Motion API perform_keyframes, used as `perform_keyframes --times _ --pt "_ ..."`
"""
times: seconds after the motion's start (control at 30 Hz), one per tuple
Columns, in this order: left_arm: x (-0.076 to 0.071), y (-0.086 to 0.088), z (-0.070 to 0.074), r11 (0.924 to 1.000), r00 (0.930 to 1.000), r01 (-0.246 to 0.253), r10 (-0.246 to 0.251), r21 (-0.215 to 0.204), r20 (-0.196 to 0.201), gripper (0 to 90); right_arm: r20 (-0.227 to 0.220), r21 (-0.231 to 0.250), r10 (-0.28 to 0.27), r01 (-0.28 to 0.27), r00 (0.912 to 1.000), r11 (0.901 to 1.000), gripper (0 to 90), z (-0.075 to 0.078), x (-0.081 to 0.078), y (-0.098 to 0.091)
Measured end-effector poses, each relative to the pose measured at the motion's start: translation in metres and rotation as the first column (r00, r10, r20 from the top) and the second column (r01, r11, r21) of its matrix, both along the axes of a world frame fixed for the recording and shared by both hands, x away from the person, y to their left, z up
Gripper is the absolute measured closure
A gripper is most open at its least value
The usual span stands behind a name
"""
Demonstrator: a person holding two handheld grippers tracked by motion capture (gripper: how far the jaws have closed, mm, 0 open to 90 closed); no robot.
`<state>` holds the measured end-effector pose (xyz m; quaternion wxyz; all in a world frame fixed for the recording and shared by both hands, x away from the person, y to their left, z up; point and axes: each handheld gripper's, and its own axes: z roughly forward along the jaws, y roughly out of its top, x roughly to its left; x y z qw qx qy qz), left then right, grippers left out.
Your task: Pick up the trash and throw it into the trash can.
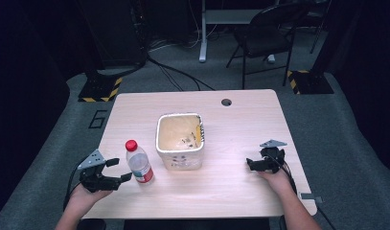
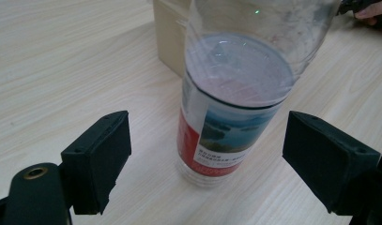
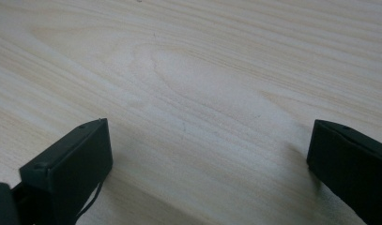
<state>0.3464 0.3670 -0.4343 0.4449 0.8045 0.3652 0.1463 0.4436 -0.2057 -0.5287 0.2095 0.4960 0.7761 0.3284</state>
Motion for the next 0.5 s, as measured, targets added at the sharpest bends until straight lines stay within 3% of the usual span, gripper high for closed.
perform_keyframes --times 0.5 --pt "0.005 -0.015 -0.006 0.9992 0.9993 0.037 -0.037 0.013 -0.007 15.2 0.001 -0.002 0.0 0.0 1.0 1.0 0.0 0.0 0.0 0.0"
